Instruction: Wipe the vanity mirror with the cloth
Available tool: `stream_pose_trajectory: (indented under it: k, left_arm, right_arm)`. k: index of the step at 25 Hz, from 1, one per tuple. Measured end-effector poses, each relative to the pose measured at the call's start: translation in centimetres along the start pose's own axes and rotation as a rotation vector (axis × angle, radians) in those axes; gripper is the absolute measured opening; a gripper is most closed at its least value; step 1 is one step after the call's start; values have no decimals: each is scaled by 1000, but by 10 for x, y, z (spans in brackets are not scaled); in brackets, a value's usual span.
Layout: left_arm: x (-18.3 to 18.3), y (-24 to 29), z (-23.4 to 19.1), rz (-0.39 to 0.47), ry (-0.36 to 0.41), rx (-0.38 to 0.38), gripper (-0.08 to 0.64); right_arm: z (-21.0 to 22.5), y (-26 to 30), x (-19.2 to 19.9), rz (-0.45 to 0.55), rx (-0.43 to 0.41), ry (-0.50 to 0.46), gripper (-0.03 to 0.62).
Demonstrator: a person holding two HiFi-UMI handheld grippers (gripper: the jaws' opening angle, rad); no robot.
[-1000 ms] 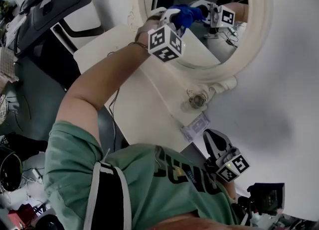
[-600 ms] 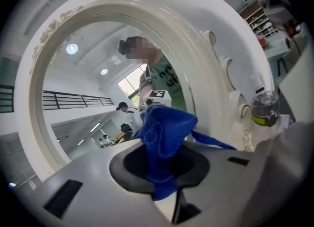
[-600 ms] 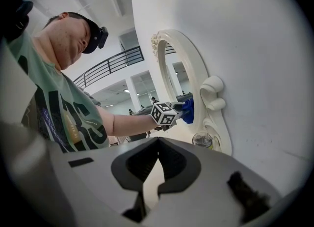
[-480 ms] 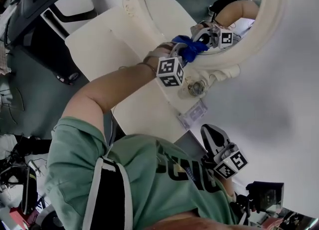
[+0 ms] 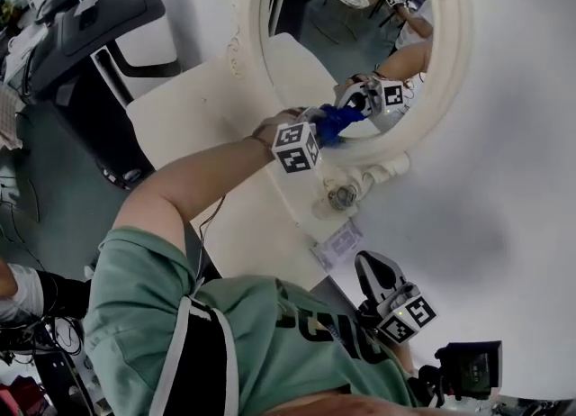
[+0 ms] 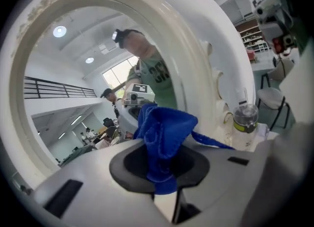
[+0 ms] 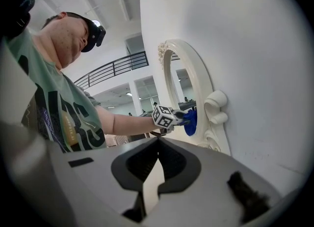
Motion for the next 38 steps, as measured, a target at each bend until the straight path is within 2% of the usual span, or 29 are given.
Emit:
stream_pose_trajectory:
  k: [2, 6, 9, 11, 14, 17, 22, 28, 32, 35, 38]
  left_arm:
    - [0, -22, -52, 21, -49, -95, 80]
    - [-14, -83, -183, 50, -103, -358, 80]
    - [-43, -131, -271, 55, -73, -537, 80]
    - [-59, -153, -315, 42, -38, -623, 80]
    - [-74, -173, -362, 28, -59, -703, 80]
    - [-85, -177, -382, -2, -46, -738, 80]
    - [-92, -163, -389, -38, -10, -730, 80]
    - [-94, -161, -388, -16, 10, -715, 80]
    - [-99, -164, -390, -10, 3, -722, 78]
    - [-102, -163, -374, -17, 47, -719, 76]
    - [-98, -151, -338, -38, 107, -702, 75]
  right_arm:
    - [2, -2, -5, 33, 4, 12, 12]
    - [7, -9, -4, 53, 7, 10, 12]
    - [13, -15, -5, 63, 15, -3, 12]
    - [15, -16, -6, 74, 14, -3, 12]
    - [17, -17, -6, 87, 11, -4, 12]
    - [22, -22, -5, 101, 12, -1, 12]
    - [27, -26, -5, 115, 19, 2, 12]
    - [28, -29, 2, 106, 28, 26, 12]
    - [18, -22, -5, 119, 5, 48, 12]
    - [13, -18, -1, 100, 0, 53, 12]
    - [13, -17, 6, 55, 13, 45, 12]
Point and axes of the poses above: the fingertips, and each gripper's own axes: y forward along the fingers, z to its right, x out of its underside, the point moved 2 cm from there along -y, backward along the fingers, and after that the axes turned 6 degrees about y, right-handed, at the moved point
